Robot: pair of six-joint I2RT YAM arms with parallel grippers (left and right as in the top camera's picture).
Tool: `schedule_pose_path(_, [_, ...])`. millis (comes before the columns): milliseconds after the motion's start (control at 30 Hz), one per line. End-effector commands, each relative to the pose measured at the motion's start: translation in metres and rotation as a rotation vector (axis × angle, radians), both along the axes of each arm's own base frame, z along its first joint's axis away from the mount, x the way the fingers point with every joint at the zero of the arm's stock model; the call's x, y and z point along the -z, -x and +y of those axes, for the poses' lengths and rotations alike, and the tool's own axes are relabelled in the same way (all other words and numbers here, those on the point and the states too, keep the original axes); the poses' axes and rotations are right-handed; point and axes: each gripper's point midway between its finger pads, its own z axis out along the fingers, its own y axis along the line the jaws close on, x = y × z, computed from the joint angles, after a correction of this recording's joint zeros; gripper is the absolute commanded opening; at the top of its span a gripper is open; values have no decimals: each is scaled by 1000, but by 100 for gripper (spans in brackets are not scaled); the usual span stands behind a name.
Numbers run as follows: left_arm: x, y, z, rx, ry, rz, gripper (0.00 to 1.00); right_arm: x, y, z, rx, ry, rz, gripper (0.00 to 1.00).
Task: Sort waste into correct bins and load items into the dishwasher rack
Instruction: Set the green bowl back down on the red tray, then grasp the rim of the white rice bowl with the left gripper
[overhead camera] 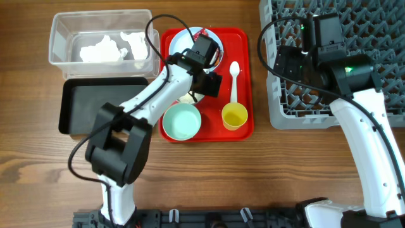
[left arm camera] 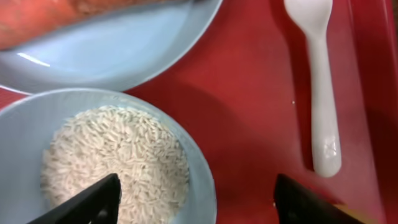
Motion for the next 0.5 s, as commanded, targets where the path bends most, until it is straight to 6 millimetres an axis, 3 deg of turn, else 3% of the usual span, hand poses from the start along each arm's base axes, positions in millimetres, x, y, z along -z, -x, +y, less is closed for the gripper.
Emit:
schedule_pose_path(0, [13, 1, -4, 21, -9, 23, 65, 3, -2, 3, -15, -9, 9, 100])
schedule_pose_path(100, [15, -1, -5, 17, -3, 17, 46, 3, -3, 3, -15, -10, 7, 100])
schedule_pose_path(300, [34, -3, -6, 17, -14, 35, 42, 2, -3, 3, -15, -10, 6, 100])
schedule_pose_path(467, [35, -5, -8, 17, -10, 28, 26, 2, -3, 3, -15, -10, 5, 100])
